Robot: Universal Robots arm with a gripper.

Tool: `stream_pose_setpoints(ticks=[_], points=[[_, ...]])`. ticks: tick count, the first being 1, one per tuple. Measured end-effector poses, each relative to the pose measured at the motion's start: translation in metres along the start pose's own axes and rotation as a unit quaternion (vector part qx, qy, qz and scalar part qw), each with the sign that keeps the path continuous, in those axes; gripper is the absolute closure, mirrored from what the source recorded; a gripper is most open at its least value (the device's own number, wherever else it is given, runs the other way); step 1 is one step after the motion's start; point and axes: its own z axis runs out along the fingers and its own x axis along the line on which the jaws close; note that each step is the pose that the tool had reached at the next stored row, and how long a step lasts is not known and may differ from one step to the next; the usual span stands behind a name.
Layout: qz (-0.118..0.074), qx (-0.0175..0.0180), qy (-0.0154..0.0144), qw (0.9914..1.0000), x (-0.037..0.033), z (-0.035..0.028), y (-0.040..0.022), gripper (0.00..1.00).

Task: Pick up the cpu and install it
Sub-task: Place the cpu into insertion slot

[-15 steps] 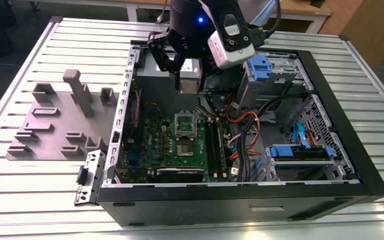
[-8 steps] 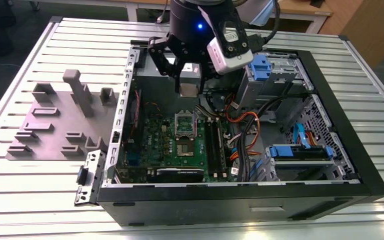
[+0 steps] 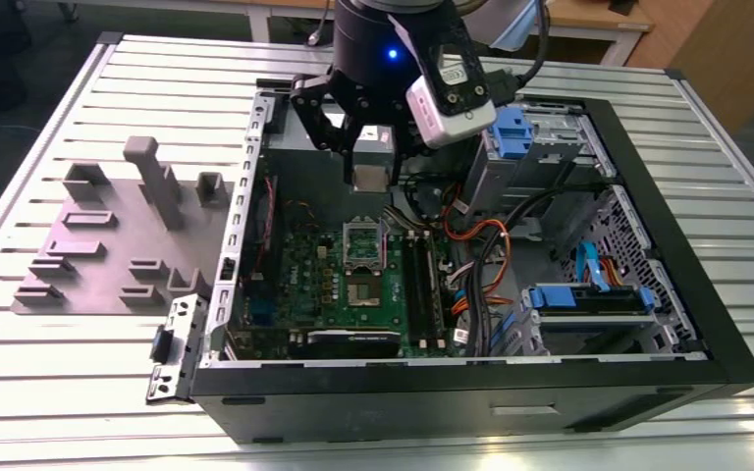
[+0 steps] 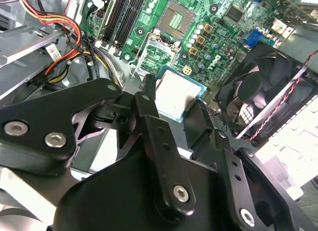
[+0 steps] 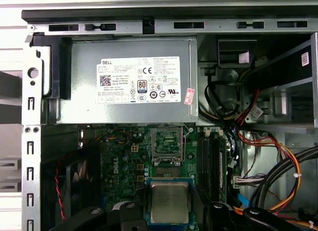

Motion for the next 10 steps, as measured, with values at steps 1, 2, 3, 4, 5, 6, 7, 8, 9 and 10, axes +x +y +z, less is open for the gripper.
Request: stream_pose_setpoints(ticks=[1, 2, 3, 4, 5, 6, 7, 8, 9, 10], points=[[0.0, -0.0001, 0.0, 1.0, 0.0, 0.0003, 0.0, 0.53], [0.0, -0.0001, 0.0, 1.0, 0.0, 0.0006, 0.0, 0.53], [0.0, 0.0, 0.0, 1.0, 0.0, 0.0008, 0.0, 0.53], [0.0, 0.0, 0.0, 1.0, 0.0, 0.001, -0.0001, 0.53], [0.0, 0.0, 0.0, 1.0, 0.0, 0.0012, -0.0001, 0.53], [0.0, 0.0001, 0.0, 1.0, 0.0, 0.0013, -0.0001, 0.53], [0.0, 0.0001, 0.0, 1.0, 0.0, 0.0014, -0.0001, 0.53], [0.0, 0.0, 0.0, 1.0, 0.0, 0.0016, -0.0001, 0.53], [0.0, 0.0, 0.0, 1.0, 0.0, 0.0017, -0.0001, 0.53], [0.0, 0.0, 0.0, 1.0, 0.0, 0.0018, -0.0001, 0.53]])
